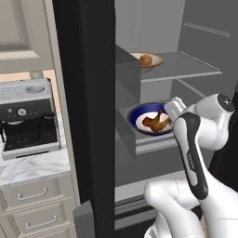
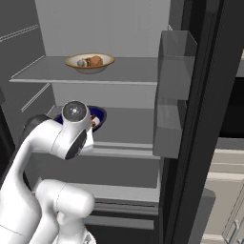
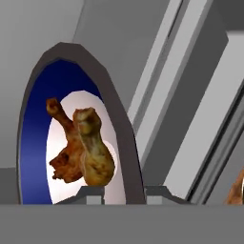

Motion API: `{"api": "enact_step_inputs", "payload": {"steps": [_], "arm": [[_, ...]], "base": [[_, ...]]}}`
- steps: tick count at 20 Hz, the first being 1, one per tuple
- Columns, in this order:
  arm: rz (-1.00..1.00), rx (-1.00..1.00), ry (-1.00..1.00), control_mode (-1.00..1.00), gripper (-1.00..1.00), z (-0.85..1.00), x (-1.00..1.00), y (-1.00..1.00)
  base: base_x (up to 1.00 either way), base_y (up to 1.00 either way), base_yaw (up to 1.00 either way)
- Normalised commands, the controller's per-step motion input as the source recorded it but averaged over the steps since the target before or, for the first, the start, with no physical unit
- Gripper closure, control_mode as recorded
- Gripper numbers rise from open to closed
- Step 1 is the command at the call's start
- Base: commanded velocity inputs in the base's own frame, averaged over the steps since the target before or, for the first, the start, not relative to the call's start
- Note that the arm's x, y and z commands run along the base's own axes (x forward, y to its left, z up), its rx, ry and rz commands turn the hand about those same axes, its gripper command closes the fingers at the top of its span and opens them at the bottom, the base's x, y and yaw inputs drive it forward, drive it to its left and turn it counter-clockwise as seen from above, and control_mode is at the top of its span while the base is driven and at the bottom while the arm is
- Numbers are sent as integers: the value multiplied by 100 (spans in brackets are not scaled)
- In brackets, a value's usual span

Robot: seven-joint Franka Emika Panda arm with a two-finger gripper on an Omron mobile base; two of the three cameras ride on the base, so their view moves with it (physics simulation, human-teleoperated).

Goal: Place the bowl with the onion and mushroom on the top shelf of the fridge. Place the bowl with the chicken drumsticks on the second highest shelf of the fridge.

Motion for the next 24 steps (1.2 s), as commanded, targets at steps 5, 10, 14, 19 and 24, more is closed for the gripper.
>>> {"api": "enact_step_inputs", "payload": {"steps": [5, 10, 14, 19, 24], "arm": [[-11, 0, 3, -100, 100, -50, 90, -9], [-12, 1, 6, -100, 100, -52, 98, 0], [-9, 3, 1, -100, 100, -34, 100, 0], [-7, 3, 0, -100, 100, -29, 99, 0], [-3, 0, 1, -100, -100, -14, 77, 0]], "base": [[0, 0, 0], [0, 0, 0], [0, 0, 0], [0, 0, 0], [0, 0, 0]]}}
